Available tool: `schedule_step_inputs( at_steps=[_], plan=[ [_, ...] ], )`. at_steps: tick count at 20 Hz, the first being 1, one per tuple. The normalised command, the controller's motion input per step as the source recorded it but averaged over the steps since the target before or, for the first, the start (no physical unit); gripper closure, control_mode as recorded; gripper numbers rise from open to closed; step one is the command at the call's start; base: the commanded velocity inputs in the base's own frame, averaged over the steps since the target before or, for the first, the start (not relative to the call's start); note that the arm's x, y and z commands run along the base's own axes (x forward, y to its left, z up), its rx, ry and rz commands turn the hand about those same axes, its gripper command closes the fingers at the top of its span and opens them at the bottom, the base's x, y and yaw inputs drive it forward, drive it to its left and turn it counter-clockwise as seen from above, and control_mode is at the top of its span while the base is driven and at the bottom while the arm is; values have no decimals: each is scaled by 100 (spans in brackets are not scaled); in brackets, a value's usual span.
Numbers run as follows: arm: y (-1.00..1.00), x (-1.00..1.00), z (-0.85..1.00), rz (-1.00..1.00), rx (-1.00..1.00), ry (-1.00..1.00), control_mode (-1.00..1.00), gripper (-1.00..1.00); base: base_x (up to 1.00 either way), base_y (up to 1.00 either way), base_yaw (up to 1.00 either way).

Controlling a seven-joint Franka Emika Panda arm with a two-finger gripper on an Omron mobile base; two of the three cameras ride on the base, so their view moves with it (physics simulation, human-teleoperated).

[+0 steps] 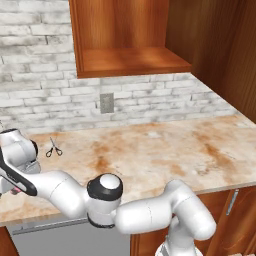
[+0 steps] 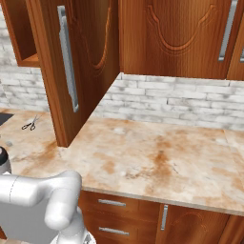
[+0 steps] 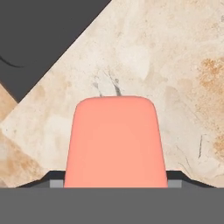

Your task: Open the cabinet. Pick the bar soap and place it next to the sink. Then close the cabinet.

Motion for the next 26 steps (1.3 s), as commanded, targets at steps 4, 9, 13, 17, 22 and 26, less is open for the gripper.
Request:
schedule_step_inputs(
  at_steps=[4, 9, 13, 17, 22, 26],
  plan=[
    [0, 0, 0, 0, 0, 0, -100, -100, 0, 0, 0],
    [-7, 0, 0, 0, 0, 0, -100, -100, 0, 0, 0],
    [-24, -23, 12, 0, 0, 0, -100, -100, 0, 0, 0],
    [-80, -81, 42, -5, 1, 0, -100, -100, 0, 0, 0],
    [-100, -100, 40, -11, 9, 0, -100, -100, 0, 0, 0],
    [-97, -80, 60, -9, 8, -1, -100, -100, 0, 0, 0]
  ],
)
